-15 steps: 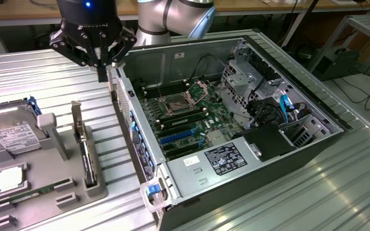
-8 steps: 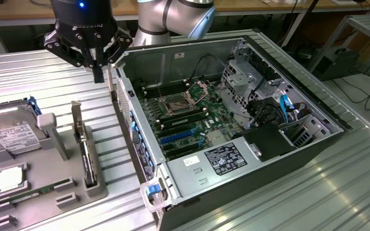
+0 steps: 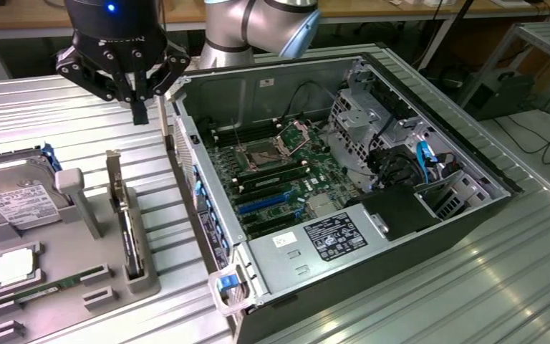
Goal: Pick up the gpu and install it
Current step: 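Reach for the gpu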
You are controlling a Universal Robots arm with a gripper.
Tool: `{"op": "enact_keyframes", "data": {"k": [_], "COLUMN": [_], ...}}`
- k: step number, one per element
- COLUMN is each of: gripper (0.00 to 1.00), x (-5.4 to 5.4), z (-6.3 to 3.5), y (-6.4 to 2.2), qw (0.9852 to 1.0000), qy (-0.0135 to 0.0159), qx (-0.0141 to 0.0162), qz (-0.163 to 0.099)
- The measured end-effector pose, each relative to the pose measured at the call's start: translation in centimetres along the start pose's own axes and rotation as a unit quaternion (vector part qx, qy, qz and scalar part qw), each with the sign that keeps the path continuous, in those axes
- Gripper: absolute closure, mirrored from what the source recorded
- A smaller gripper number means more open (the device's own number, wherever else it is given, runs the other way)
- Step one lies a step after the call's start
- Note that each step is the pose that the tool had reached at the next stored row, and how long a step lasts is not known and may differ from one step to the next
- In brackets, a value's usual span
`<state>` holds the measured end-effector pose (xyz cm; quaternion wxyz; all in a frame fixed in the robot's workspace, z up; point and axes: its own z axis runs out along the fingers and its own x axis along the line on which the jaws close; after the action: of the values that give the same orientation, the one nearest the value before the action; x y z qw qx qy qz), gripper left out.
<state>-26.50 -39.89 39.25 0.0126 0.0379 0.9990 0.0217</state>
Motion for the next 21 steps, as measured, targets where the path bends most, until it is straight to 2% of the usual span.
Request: {"op": "enact_keyframes", "data": {"k": [21], "gripper": [0.89], "x": [2.8], "z": [-0.02], "y": [-0.22], "qw": [1.0000], "qy": [0.0004], "qx": [0.0000], "qz": [0.000]}}
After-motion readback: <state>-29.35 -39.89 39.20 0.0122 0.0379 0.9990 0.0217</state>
